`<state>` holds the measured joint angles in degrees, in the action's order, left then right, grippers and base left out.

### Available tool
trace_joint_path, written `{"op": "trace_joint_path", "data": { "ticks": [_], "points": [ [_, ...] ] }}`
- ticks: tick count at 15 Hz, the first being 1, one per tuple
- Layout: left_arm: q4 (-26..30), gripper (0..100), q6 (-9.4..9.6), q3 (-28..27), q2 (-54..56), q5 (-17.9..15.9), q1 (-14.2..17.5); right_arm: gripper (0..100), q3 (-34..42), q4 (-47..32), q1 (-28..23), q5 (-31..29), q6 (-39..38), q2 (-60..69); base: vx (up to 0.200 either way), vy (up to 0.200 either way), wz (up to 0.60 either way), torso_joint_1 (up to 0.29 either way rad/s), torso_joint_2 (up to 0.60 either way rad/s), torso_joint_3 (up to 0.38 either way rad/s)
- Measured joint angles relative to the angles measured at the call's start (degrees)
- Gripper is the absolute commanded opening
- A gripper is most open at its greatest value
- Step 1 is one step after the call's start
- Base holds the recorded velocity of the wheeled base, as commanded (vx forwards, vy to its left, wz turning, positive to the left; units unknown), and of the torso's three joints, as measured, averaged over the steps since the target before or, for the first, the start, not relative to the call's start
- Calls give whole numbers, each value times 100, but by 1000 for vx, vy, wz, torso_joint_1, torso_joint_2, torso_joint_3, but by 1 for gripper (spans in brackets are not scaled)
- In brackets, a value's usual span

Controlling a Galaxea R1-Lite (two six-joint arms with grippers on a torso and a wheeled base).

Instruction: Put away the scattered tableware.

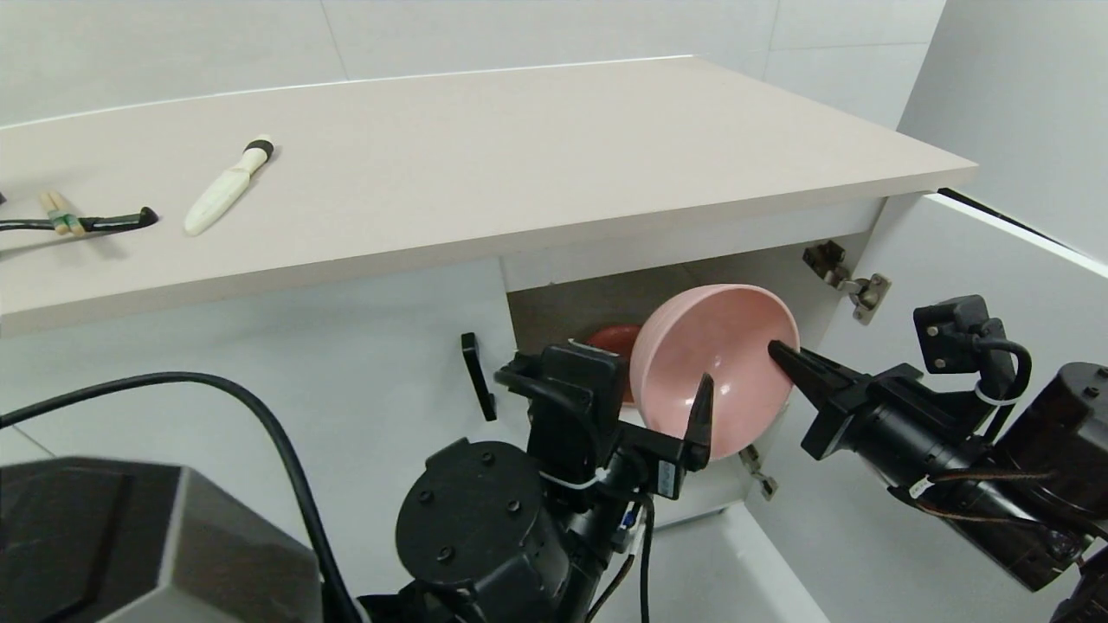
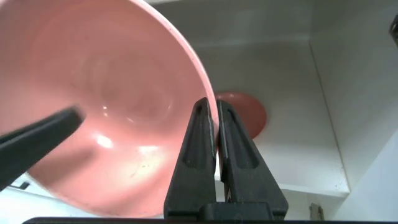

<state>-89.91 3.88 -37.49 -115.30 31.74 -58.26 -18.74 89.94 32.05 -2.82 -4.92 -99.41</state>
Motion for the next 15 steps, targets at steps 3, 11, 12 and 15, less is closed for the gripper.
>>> {"op": "trace_joint_path", "data": {
  "ticks": [3,11,12,15],
  "points": [
    [-4,100,-243,850,601,-887,-21,0,20,0,0,0,0,-12,0,0,0,0,0,0],
    [43,100,-377,3506,3126,-5700,1548,0,79,0,0,0,-7,-72,0,0,0,0,0,0],
    [163,100,-377,3608,3460,-5865,1701,0,102,0,0,0,-7,-83,0,0,0,0,0,0],
    [1056,100,-310,3724,4457,-5951,1935,0,143,0,0,0,-7,-130,0,0,0,0,0,0]
  ]
}}
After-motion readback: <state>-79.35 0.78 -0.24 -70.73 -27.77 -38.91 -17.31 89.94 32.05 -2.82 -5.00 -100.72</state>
